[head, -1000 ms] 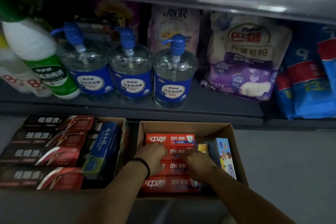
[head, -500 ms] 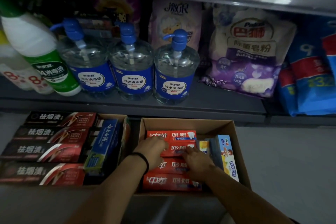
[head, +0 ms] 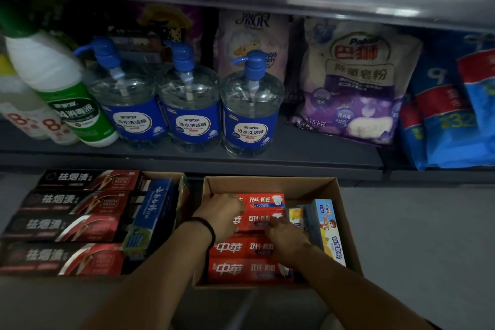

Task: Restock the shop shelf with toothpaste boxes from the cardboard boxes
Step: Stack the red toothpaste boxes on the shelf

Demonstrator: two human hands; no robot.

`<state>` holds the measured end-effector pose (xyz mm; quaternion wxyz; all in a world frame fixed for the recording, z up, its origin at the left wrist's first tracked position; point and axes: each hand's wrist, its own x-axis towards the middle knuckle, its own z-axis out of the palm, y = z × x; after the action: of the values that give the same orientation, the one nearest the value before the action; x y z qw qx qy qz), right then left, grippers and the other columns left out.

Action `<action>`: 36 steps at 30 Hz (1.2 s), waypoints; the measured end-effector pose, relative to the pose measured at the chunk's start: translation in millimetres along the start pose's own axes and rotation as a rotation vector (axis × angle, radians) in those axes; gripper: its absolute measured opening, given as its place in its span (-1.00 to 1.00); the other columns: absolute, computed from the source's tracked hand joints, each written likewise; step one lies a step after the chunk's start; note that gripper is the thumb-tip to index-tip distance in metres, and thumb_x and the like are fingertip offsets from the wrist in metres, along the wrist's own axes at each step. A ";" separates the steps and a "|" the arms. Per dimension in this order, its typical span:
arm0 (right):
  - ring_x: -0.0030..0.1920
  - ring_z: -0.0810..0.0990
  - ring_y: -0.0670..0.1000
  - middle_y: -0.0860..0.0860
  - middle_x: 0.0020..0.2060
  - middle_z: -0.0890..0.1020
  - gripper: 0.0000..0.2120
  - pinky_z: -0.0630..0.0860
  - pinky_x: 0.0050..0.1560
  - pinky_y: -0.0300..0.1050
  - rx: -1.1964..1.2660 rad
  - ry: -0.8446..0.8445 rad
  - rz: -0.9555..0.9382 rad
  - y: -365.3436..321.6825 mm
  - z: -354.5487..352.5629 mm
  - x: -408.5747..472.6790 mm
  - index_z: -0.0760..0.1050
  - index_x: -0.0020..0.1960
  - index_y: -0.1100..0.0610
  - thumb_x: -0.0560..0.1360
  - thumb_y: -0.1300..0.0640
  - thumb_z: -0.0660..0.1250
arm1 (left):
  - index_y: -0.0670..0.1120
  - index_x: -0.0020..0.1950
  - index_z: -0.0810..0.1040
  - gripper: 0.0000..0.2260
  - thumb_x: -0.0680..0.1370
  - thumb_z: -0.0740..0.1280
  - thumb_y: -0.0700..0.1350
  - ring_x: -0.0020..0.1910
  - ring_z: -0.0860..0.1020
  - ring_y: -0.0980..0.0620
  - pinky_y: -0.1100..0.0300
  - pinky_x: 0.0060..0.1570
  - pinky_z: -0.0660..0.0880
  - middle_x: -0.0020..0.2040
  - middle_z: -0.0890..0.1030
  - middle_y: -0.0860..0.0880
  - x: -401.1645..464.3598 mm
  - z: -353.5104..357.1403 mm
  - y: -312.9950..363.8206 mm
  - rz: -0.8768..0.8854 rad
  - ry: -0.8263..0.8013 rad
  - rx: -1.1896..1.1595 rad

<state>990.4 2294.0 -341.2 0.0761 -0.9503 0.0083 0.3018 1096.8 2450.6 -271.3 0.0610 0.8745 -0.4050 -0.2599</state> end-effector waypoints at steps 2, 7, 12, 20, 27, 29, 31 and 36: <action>0.45 0.24 0.14 0.11 0.45 0.28 -0.37 0.25 0.44 0.09 -0.017 0.022 -0.003 -2.3 -1.6 -2.6 0.19 0.50 0.09 0.51 0.07 0.36 | 0.00 0.30 0.50 -0.63 0.50 0.39 -0.11 0.23 0.47 0.02 0.11 0.24 0.45 0.28 0.49 0.01 -2.3 -2.1 -0.4 0.002 0.002 -0.006; 0.40 0.34 0.14 0.12 0.41 0.35 -0.47 0.32 0.39 0.07 0.011 0.056 -0.016 -6.1 -8.9 -7.2 0.21 0.48 0.09 0.56 0.09 0.29 | 0.00 0.35 0.45 -0.60 0.52 0.37 -0.11 0.27 0.44 0.03 0.09 0.26 0.44 0.31 0.46 0.02 -4.1 -6.2 -1.6 -0.012 0.001 0.003; 0.39 0.35 0.15 0.13 0.41 0.35 -0.40 0.33 0.39 0.10 0.016 0.015 -0.053 -3.9 -10.6 -9.9 0.11 0.50 0.08 0.56 0.04 0.30 | 0.02 0.34 0.45 -0.60 0.51 0.37 -0.11 0.27 0.44 0.05 0.09 0.27 0.43 0.30 0.46 0.04 -3.6 -6.6 -0.5 -0.014 0.001 0.019; 0.15 0.53 0.08 0.08 0.17 0.55 -0.74 0.44 0.19 -0.01 -0.186 0.116 -0.024 14.4 -76.8 -39.2 0.46 0.19 0.12 0.55 0.03 0.31 | 0.00 0.17 0.56 -0.75 0.50 0.35 -0.16 0.12 0.52 0.01 0.11 0.12 0.50 0.16 0.54 0.01 -9.1 -20.5 1.0 -0.015 0.038 0.076; 0.15 0.55 0.14 0.09 0.15 0.56 -0.63 0.47 0.09 -0.05 -0.234 0.266 0.197 51.2 -128.5 -77.4 0.48 0.18 0.11 0.47 -0.09 0.36 | -0.01 0.20 0.56 -0.73 0.50 0.34 -0.17 0.14 0.54 -0.01 0.08 0.13 0.52 0.20 0.55 -0.02 -4.3 -5.6 19.8 -0.087 -0.034 0.057; 0.13 0.56 0.14 0.09 0.14 0.56 -0.61 0.47 0.08 -0.05 -0.195 0.273 0.231 59.7 -130.2 -78.7 0.49 0.16 0.11 0.45 -0.10 0.39 | -0.04 0.21 0.56 -0.72 0.51 0.34 -0.18 0.17 0.53 -0.03 0.08 0.17 0.50 0.22 0.54 -0.05 3.8 6.9 24.0 -0.089 -0.062 0.076; 0.11 0.57 0.12 0.09 0.12 0.56 -0.62 0.47 0.08 -0.04 -0.166 0.279 0.240 65.8 -128.0 -75.3 0.50 0.16 0.10 0.44 -0.08 0.41 | -0.05 0.23 0.54 -0.72 0.52 0.33 -0.19 0.19 0.52 -0.05 0.08 0.21 0.48 0.23 0.54 -0.06 13.1 19.1 26.3 -0.090 -0.093 0.068; 0.08 0.57 0.09 0.04 0.09 0.57 -0.63 0.44 0.01 -0.10 -0.153 0.306 0.215 77.4 -116.4 -56.2 0.48 0.13 0.05 0.44 -0.14 0.40 | -0.07 0.32 0.47 -0.64 0.53 0.29 -0.25 0.27 0.46 -0.08 0.04 0.28 0.42 0.30 0.47 -0.10 38.7 46.5 22.4 -0.114 -0.107 0.082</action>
<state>1006.3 2198.4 -225.8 -0.0311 -0.9817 0.0982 0.1601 1079.0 2412.0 -319.8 -0.0113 0.8827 -0.3677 -0.2924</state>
